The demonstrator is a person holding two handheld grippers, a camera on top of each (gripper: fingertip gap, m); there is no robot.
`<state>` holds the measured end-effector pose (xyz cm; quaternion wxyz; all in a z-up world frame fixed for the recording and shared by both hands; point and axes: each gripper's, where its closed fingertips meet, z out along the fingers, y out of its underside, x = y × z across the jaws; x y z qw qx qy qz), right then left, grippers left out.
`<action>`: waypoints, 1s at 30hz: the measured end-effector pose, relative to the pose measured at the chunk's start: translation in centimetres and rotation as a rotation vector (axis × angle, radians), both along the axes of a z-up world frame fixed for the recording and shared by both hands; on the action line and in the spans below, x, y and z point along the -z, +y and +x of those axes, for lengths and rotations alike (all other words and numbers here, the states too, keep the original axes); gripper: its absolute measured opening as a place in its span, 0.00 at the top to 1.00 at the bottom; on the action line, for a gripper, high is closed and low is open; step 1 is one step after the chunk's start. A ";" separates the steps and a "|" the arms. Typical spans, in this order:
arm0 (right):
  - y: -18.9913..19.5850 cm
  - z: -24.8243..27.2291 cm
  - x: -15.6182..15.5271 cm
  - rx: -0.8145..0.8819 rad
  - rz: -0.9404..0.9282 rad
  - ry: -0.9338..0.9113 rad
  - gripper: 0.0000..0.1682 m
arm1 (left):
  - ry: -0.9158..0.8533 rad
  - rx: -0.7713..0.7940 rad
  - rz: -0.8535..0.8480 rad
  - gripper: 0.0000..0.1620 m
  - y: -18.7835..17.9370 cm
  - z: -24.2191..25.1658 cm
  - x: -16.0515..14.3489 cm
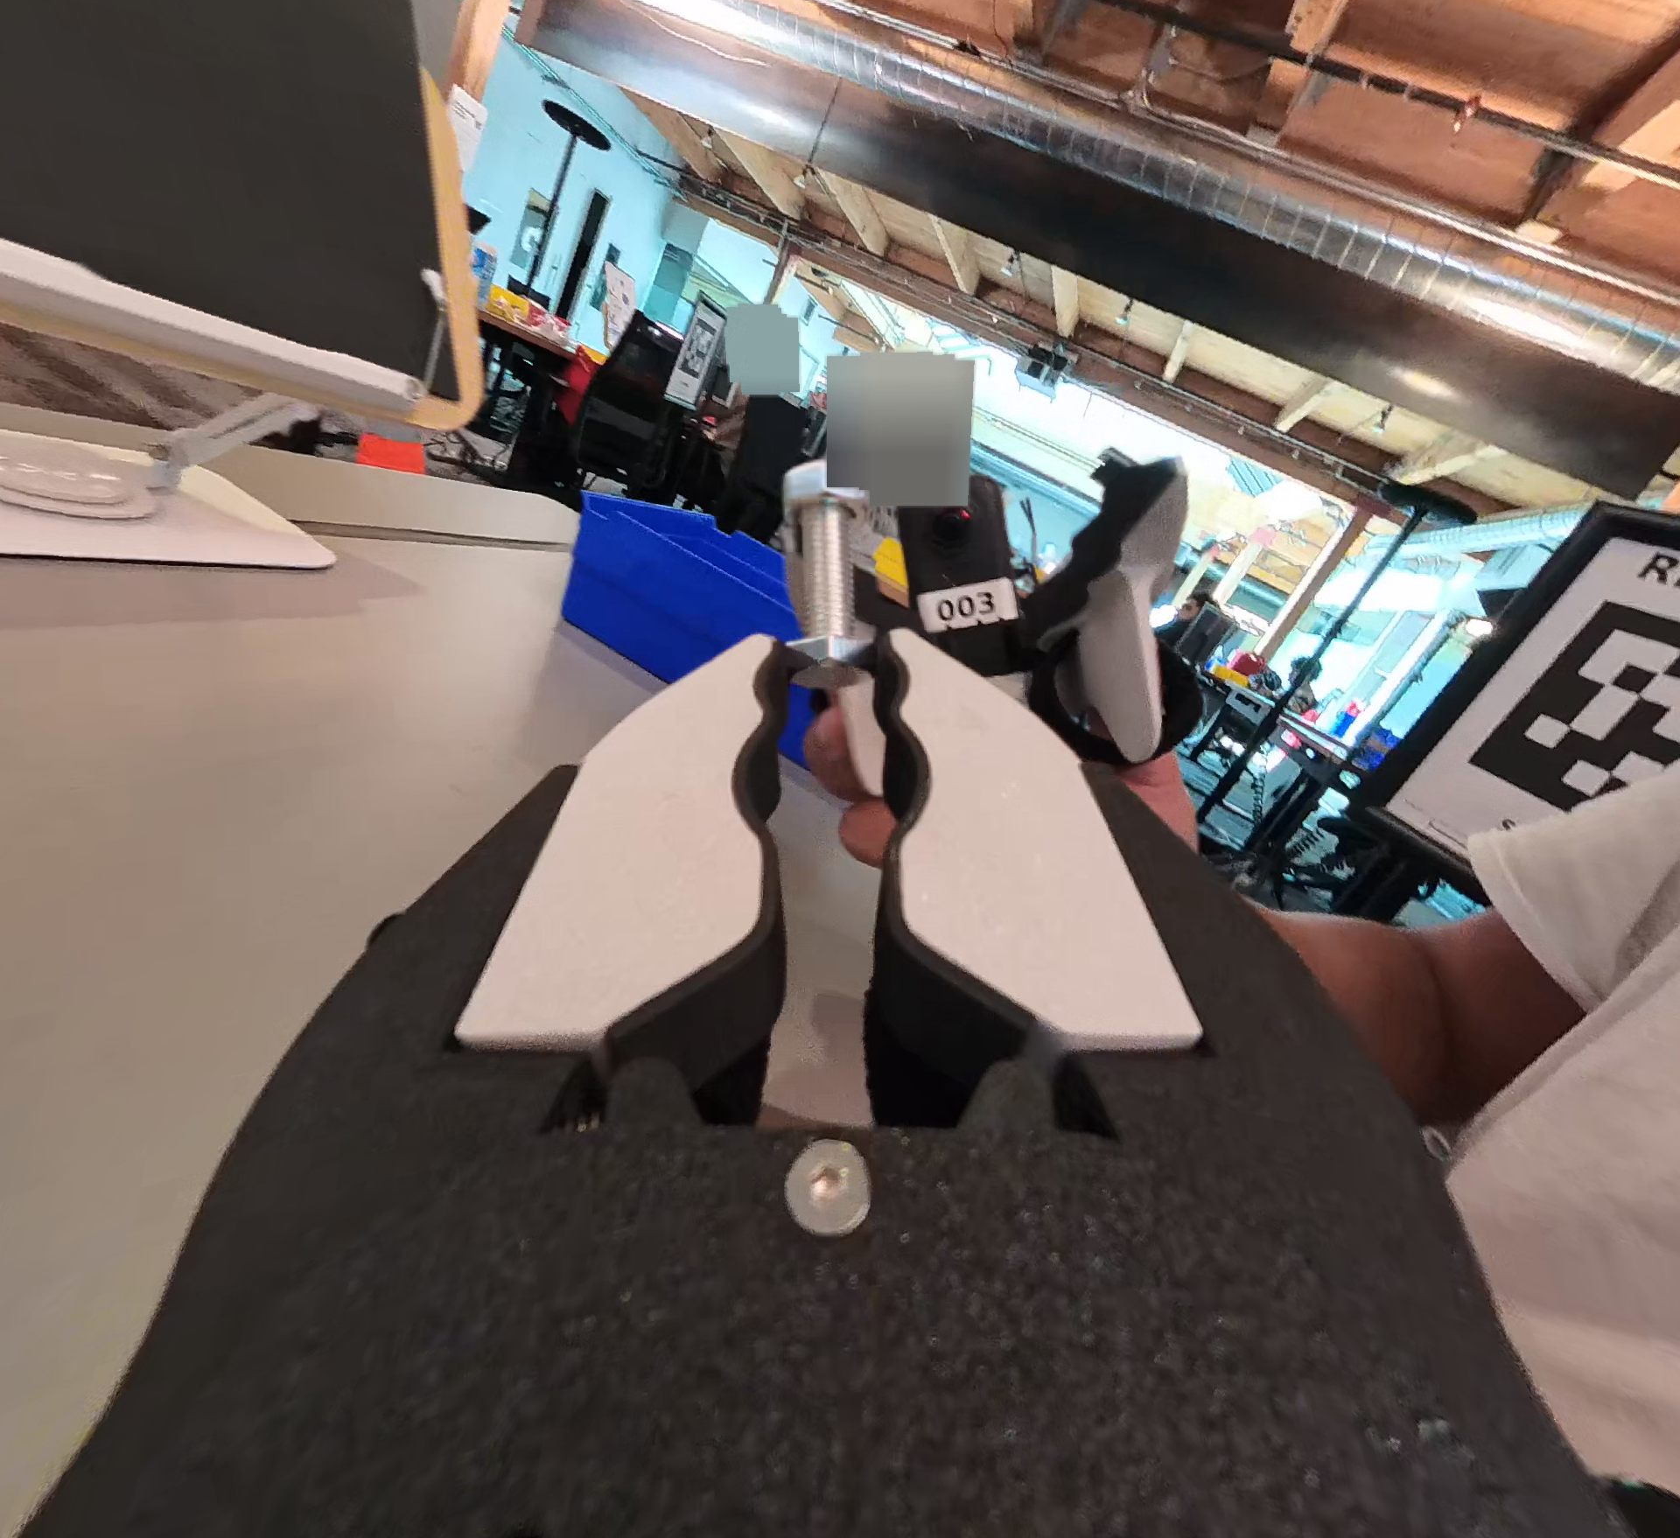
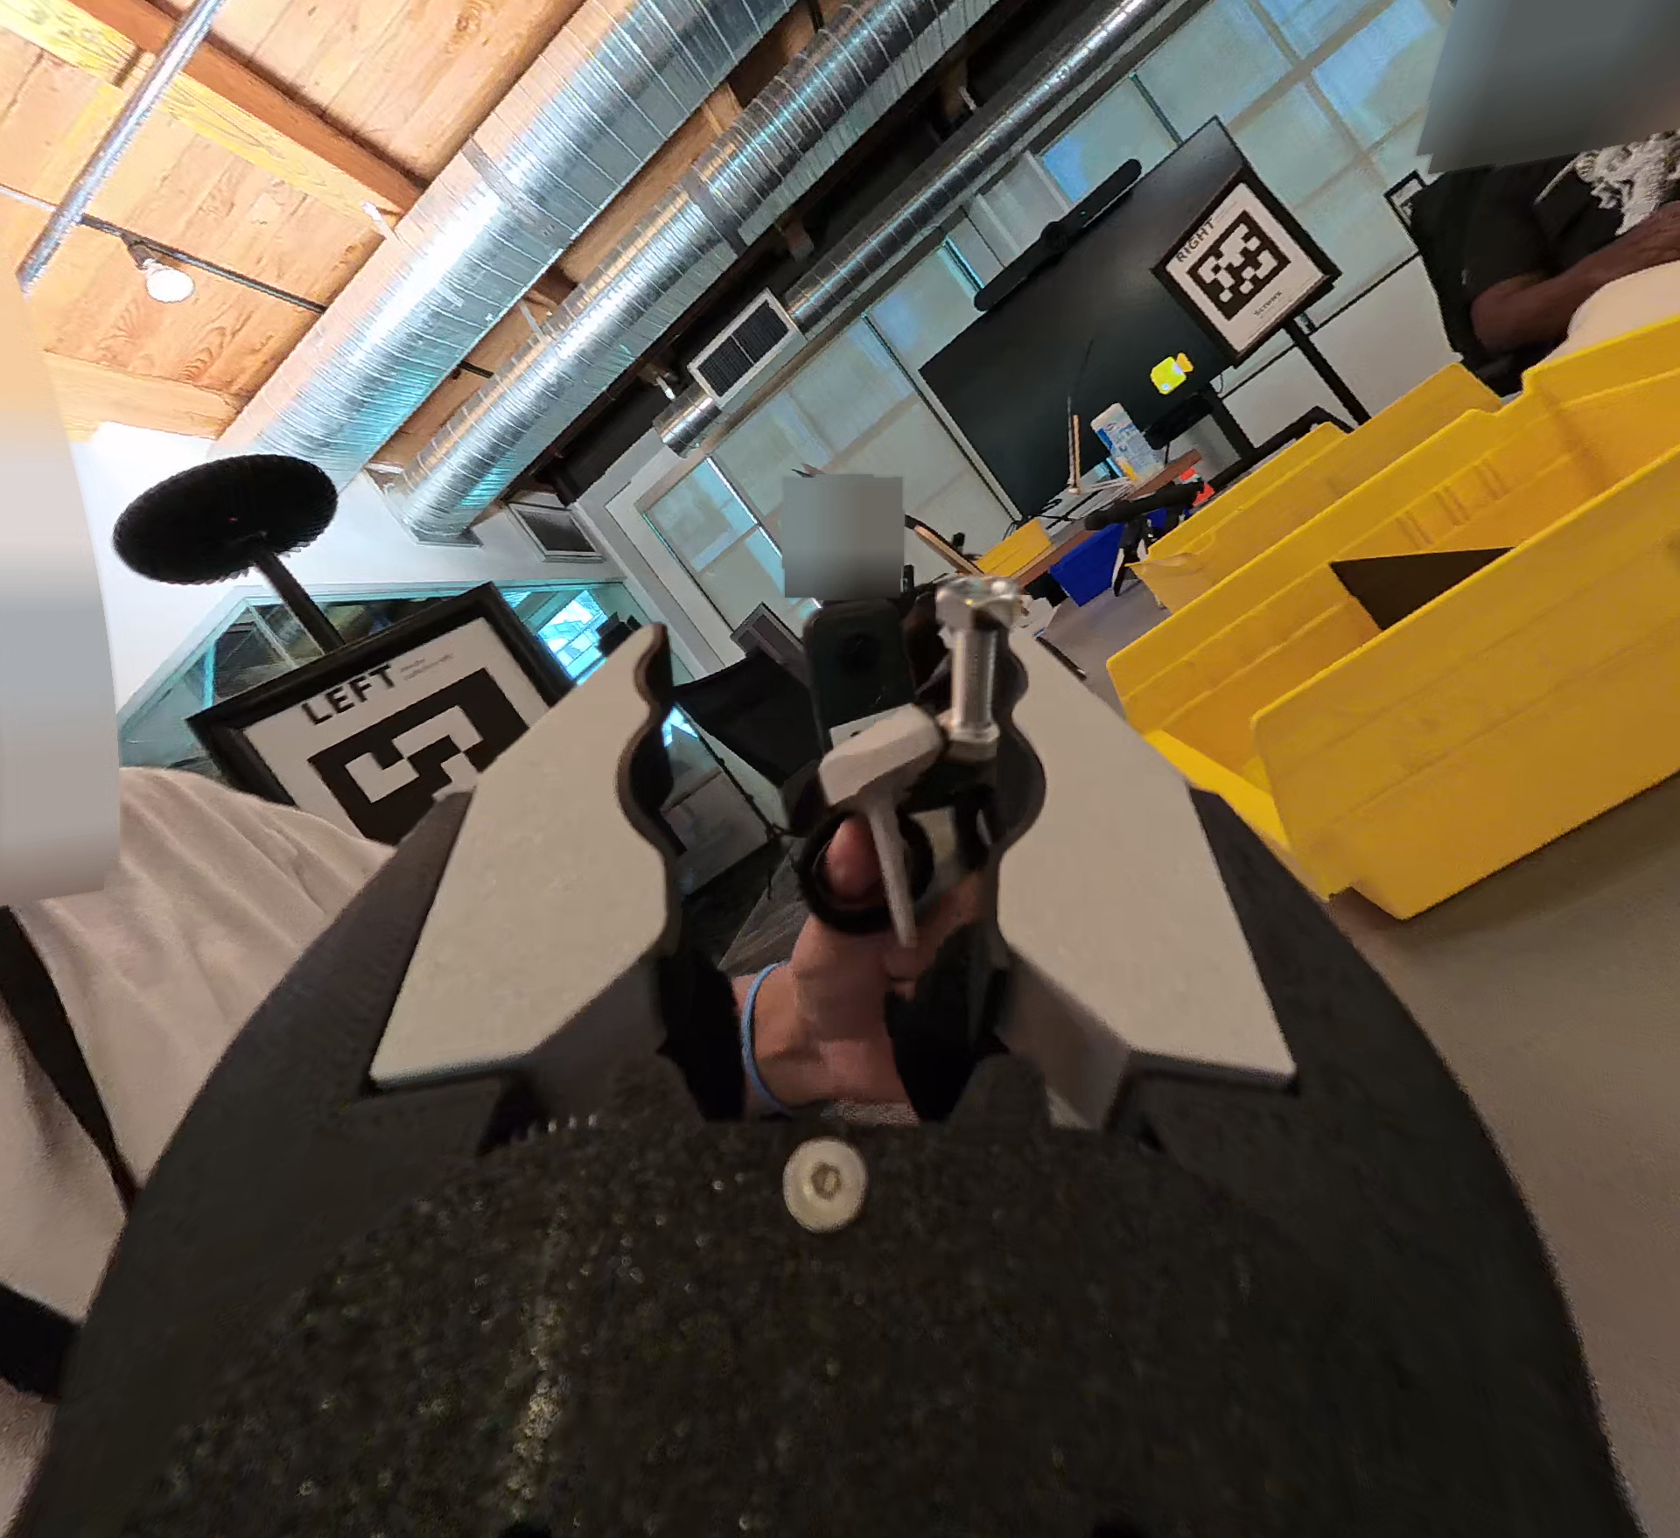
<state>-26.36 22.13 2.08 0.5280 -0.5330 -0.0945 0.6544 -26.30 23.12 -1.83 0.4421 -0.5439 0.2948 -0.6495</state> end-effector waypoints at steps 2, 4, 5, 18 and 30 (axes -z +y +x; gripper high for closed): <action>-0.2 0.6 0.2 0.012 0.003 -0.009 0.60 | 0.002 -0.018 -0.017 0.89 0.7 -0.4 0.2; 0.3 1.3 0.9 0.053 -0.003 -0.042 0.61 | -0.004 -0.018 -0.029 0.89 1.0 -0.5 0.2; 0.8 1.6 1.2 0.069 -0.013 -0.056 0.61 | -0.006 -0.012 -0.030 0.89 0.8 -0.4 0.2; 2.2 -2.3 -0.4 0.014 0.033 -0.047 0.58 | -0.034 0.043 -0.054 0.89 -0.1 0.1 0.1; 2.0 2.1 1.1 0.078 -0.032 -0.028 0.61 | -0.046 -0.003 -0.093 0.89 2.1 -1.1 0.3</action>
